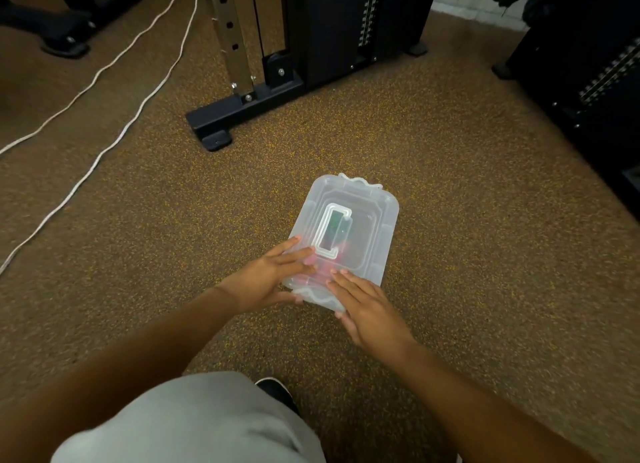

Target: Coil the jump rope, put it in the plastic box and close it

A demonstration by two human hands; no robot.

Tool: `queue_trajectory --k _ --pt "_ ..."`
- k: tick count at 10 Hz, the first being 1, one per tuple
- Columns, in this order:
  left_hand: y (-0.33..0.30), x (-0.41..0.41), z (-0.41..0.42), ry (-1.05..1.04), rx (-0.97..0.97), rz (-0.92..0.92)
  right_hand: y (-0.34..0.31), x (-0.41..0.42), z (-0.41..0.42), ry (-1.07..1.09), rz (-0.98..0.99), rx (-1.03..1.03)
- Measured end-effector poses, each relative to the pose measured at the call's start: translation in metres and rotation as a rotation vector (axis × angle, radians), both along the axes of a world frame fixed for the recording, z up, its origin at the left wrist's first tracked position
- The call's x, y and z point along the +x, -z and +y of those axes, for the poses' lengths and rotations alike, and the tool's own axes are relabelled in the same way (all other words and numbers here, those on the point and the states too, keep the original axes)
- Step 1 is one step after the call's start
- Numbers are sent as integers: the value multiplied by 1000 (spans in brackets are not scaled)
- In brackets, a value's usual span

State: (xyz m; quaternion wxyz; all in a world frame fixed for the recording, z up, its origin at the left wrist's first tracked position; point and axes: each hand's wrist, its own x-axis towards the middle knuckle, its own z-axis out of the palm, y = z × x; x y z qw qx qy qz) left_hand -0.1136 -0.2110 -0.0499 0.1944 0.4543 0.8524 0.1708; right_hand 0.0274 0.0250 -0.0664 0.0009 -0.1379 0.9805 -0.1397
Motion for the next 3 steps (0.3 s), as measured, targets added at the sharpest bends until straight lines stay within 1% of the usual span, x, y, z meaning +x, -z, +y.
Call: queue_trajectory --k 1,2,3 --pt "-21 -1 13 -2 -142 79 -25 -9 -1 37 -128 -111" --pt "-53 -12 40 -83 -132 120 -56 -26 8 227 -87 -252" --pt "-80 -26 67 -145 -98 224 -82 -41 35 404 -106 -232"
